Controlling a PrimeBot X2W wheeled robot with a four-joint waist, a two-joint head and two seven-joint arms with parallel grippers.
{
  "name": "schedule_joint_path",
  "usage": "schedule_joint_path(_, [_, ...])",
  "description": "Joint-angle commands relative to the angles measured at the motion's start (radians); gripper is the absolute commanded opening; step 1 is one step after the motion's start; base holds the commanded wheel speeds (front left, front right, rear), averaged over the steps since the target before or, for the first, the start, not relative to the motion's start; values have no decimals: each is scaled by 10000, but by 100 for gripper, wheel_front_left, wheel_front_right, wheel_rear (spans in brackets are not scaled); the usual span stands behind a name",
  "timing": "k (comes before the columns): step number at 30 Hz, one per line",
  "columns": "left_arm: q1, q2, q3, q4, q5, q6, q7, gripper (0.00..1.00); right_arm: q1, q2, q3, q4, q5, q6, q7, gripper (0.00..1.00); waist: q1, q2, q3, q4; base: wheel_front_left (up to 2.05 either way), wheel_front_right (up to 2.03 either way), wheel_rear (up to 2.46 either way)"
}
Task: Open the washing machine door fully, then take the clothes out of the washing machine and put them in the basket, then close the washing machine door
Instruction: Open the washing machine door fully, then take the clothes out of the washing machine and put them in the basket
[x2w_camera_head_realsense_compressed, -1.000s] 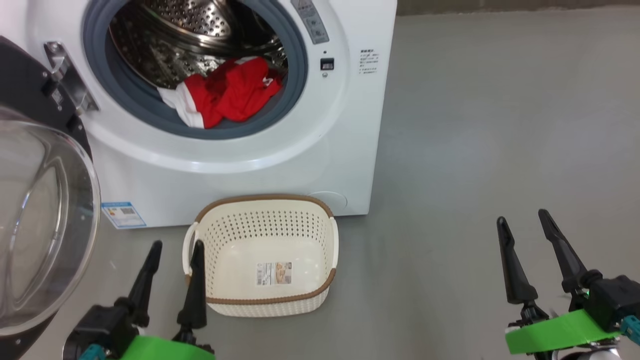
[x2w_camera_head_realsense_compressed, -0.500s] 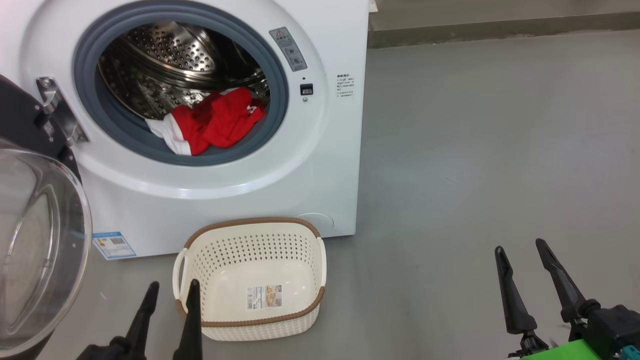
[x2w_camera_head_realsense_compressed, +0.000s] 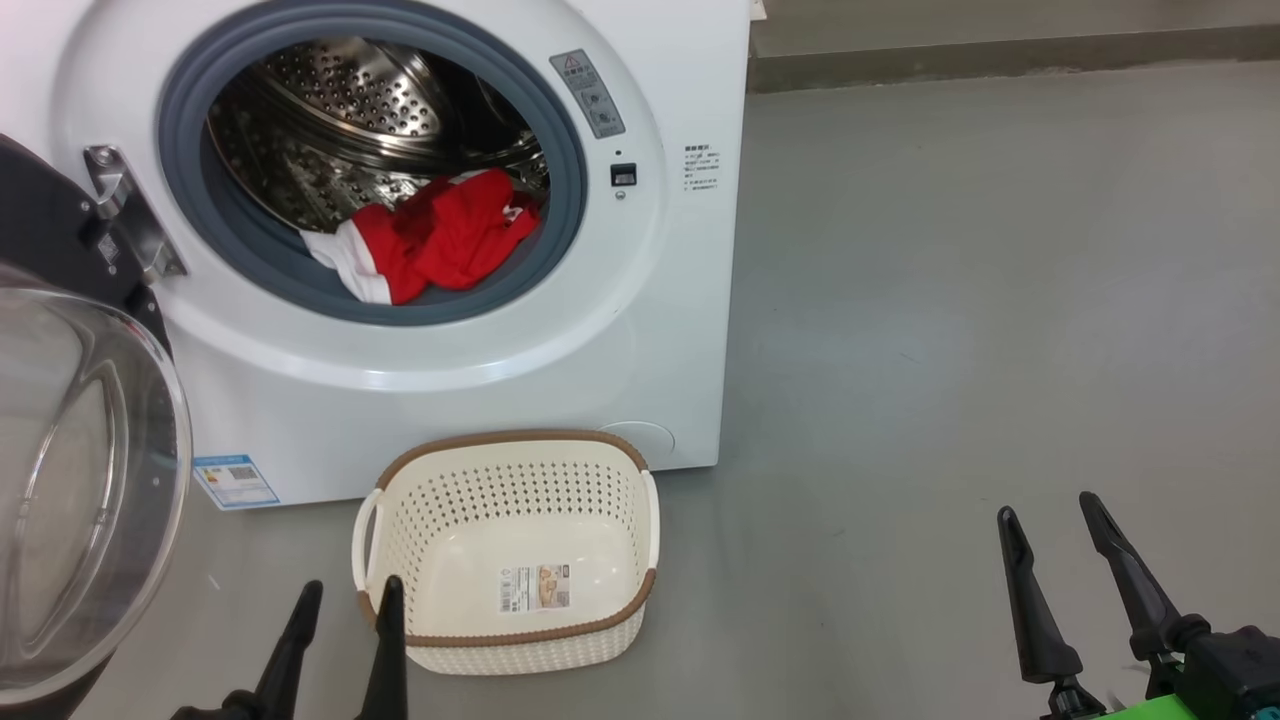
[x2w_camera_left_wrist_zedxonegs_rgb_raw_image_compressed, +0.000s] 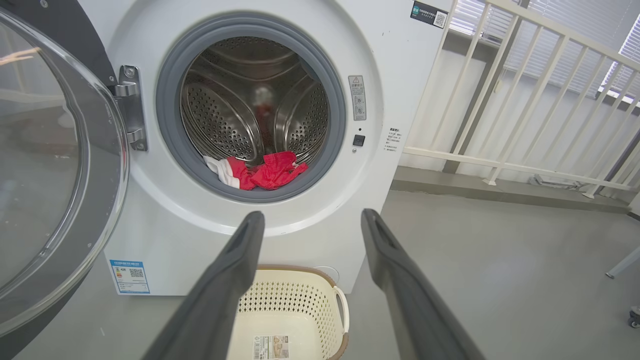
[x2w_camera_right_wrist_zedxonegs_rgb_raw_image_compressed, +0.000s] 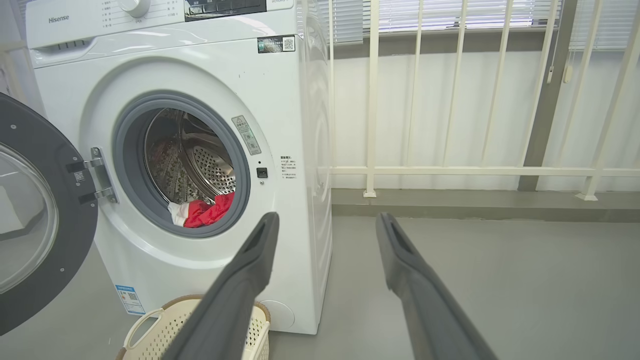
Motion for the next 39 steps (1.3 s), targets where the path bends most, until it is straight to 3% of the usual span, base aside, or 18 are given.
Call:
schedule_joint_path(1, [-267, 138, 319, -321, -86, -5, -119, 100, -211, -141, 157, -256, 18, 63, -91, 100, 0, 0, 30, 25, 0, 0, 0])
schedule_joint_path(11, [-334, 290, 210, -369, -30, -92, -203, 100, -336, -141, 76, -175, 71, 63, -91, 100, 0, 0, 124, 29, 0, 0, 0])
schedule_joint_path(18, [-377, 350, 241, -282, 164, 261, -65, 100, -367, -141, 132, -139, 143, 63, -91, 100, 0, 0, 145, -15, 25, -29, 4])
schedule_joint_path(39, [-476, 364, -66, -657, 173, 272, -201, 100, -402, -141, 134, -162, 250, 63, -91, 100, 0, 0, 275, 201, 126, -126, 0])
